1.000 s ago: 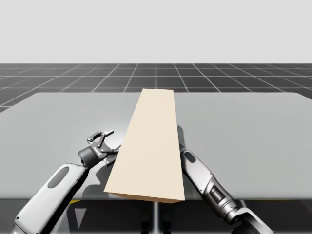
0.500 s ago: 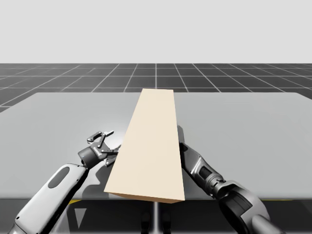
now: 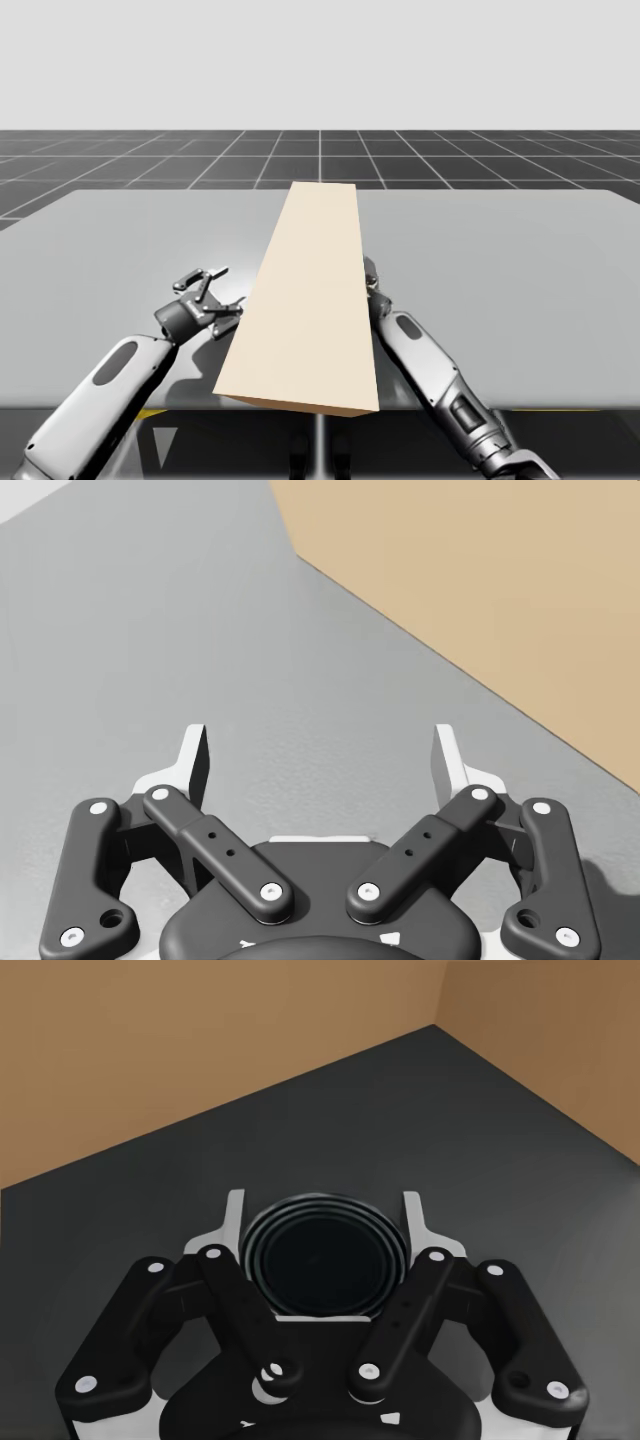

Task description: Retrieve the object from inside the box.

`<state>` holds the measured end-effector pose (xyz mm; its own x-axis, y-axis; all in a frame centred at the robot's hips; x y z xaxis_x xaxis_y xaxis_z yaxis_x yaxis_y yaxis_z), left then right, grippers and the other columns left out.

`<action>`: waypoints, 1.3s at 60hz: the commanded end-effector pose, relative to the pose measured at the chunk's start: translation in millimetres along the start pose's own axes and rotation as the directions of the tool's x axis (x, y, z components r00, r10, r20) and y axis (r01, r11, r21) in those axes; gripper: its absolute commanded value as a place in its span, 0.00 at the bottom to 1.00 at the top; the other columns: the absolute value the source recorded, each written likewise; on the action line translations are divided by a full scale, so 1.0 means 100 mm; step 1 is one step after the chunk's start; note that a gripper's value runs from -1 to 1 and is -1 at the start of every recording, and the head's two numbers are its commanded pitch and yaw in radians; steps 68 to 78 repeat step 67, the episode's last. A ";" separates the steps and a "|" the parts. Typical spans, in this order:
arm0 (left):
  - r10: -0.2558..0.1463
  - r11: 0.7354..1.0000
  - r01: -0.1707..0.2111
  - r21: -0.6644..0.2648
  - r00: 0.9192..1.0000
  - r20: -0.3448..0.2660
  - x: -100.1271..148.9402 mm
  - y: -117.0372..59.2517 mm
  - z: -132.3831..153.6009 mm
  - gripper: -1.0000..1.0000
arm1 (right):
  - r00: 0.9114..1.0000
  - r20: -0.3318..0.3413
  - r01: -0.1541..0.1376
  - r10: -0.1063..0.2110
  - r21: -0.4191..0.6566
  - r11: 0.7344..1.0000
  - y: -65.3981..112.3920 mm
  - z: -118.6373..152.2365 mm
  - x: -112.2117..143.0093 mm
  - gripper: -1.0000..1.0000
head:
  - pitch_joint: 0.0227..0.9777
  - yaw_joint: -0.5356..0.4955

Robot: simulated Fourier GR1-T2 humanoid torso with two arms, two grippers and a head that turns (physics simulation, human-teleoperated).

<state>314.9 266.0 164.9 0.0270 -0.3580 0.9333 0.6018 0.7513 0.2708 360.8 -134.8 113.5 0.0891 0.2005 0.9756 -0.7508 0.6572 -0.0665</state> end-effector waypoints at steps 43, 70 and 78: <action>0.013 1.000 -0.013 0.028 1.000 0.014 0.02 0.09 0.03 0.00 | 0.954 0.239 -0.026 0.183 -0.540 0.841 -1.09 1.56 0.98 1.00 | 0.13 0.47; 0.018 0.999 -0.018 0.041 1.000 0.016 0.02 0.11 0.04 0.00 | 0.871 0.351 -0.034 0.344 -0.655 0.755 -1.19 1.58 2.05 1.00 | 0.11 0.47; 0.018 0.999 -0.018 0.041 1.000 0.016 0.02 0.11 0.04 0.00 | 0.871 0.351 -0.034 0.344 -0.655 0.755 -1.19 1.58 2.05 1.00 | 0.11 0.47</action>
